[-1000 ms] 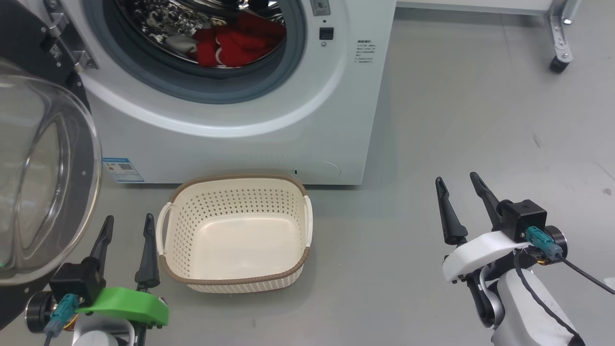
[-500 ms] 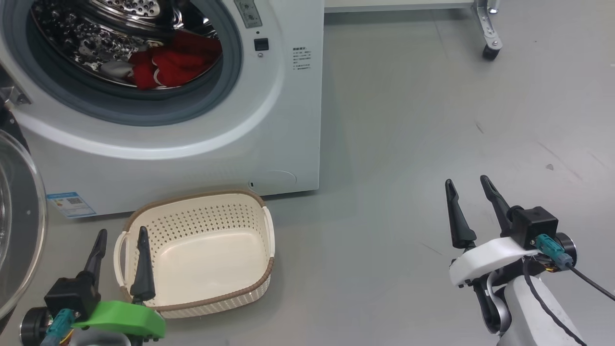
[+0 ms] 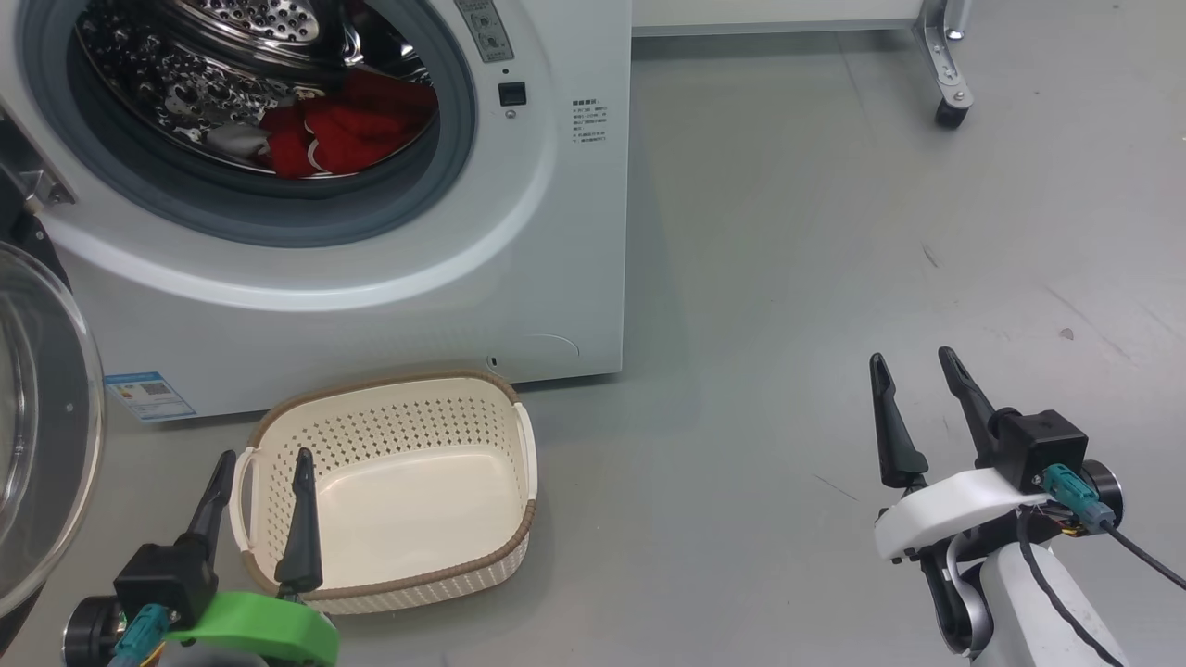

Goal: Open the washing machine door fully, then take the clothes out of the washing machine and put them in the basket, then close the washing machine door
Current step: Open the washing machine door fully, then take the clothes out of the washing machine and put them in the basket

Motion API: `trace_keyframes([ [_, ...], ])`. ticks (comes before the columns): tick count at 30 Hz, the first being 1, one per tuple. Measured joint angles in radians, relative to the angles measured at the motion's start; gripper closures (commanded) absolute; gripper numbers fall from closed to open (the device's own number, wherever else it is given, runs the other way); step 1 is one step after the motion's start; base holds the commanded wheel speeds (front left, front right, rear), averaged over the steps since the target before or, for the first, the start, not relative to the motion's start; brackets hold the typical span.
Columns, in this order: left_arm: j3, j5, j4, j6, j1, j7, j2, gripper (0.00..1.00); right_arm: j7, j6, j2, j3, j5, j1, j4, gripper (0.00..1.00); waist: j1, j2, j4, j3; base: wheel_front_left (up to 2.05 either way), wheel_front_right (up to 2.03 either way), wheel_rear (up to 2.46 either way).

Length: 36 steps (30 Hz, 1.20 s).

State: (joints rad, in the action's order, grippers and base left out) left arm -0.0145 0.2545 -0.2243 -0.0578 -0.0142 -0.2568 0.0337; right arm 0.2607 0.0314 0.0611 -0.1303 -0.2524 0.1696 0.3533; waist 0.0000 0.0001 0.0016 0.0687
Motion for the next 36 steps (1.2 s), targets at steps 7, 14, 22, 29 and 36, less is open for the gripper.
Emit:
trace_keyframes([
  [7, 0.0, 0.0, 0.008, 0.01, 0.008, 0.0, 0.0, 0.0, 0.0, 0.002, -0.002, -0.005, 0.007, -0.011, -0.005, 0.0, 0.0, 0.0, 0.018, 0.005, 0.0, 0.0, 0.0],
  [14, -0.003, 0.0, 0.016, 0.019, 0.015, 0.0, 0.0, 0.0, 0.0, 0.002, -0.002, -0.004, 0.009, -0.011, -0.007, 0.0, 0.0, 0.0, 0.023, 0.005, 0.0, 0.0, 0.0],
  [22, -0.011, 0.002, 0.023, 0.023, 0.015, 0.0, 0.0, 0.0, 0.0, 0.003, -0.004, 0.0, 0.009, -0.015, -0.007, 0.0, 0.0, 0.0, 0.03, 0.005, 0.0, 0.0, 0.0],
  [29, -0.016, 0.01, 0.027, 0.028, 0.015, 0.0, 0.0, 0.0, 0.0, 0.003, -0.004, 0.002, 0.011, -0.015, -0.008, 0.0, 0.0, 0.0, 0.036, 0.008, 0.01, -0.01, 0.0],
  [36, -0.012, 0.027, 0.024, 0.032, 0.015, 0.0, 0.0, 0.0, 0.0, 0.003, -0.005, 0.006, 0.012, -0.015, -0.008, 0.0, 0.0, 0.0, 0.042, 0.012, 0.22, -0.22, 0.0],
])
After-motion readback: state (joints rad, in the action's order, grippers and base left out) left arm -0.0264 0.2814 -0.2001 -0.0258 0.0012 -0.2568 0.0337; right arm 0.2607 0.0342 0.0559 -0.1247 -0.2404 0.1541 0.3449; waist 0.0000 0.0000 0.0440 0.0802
